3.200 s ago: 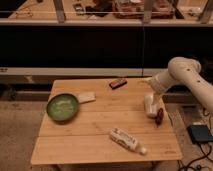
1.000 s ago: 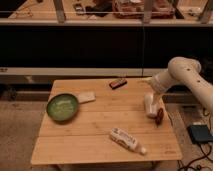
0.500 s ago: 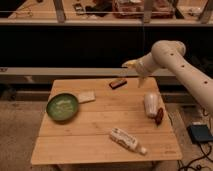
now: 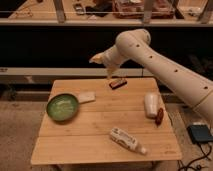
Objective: Push the ceramic bowl across the table
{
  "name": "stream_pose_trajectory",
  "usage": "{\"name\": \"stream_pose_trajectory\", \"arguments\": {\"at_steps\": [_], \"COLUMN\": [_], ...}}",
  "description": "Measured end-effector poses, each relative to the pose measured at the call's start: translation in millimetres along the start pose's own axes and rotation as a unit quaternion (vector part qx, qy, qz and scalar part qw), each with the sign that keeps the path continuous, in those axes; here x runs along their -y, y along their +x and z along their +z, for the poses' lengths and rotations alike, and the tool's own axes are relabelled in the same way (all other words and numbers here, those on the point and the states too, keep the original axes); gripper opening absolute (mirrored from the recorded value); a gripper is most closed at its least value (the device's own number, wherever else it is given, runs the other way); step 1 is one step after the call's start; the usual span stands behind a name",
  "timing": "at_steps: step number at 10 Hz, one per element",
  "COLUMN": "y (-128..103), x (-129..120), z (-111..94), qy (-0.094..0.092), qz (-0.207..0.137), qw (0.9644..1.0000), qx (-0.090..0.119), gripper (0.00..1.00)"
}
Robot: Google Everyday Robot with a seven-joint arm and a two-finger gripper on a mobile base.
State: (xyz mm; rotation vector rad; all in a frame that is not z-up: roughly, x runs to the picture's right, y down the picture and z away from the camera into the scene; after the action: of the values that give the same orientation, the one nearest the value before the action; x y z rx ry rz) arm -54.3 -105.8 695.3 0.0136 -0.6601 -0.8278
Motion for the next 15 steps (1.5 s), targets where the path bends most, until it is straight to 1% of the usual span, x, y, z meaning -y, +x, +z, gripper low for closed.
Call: {"name": "stream_pose_trajectory", "arguments": {"at_steps": [1,2,8,9,10,11,12,13,15], "y": [-13.4,-19.9,-17.9,-15.5,-4.8,4.6,12.5,24.5,36.7], "x": [12.5,19.0,17.4,18.3,27.1,38.3,44.7,49.8,51.3], "z": [5.8,7.8,6.7,6.6,9.0,16.5,27.1,45.1,75.9], "qy": [0.012,0.019,0.019,0.02,0.027,0.034,0.038,0.044,0.05], "qz": [-0.01,-0.015,-0.014,-0.016,-0.029,-0.046,-0.059,-0.071,-0.08], "qw": [0.9997,0.9993,0.9993,0.9994,0.9992,0.9983,0.9974,0.9963,0.9954], "qx": [0.02,0.03,0.028,0.024,0.007,-0.007,-0.015,-0.022,-0.021], "gripper": [0.48,0.47,0.47,0.47,0.47,0.47,0.47,0.47,0.47]}}
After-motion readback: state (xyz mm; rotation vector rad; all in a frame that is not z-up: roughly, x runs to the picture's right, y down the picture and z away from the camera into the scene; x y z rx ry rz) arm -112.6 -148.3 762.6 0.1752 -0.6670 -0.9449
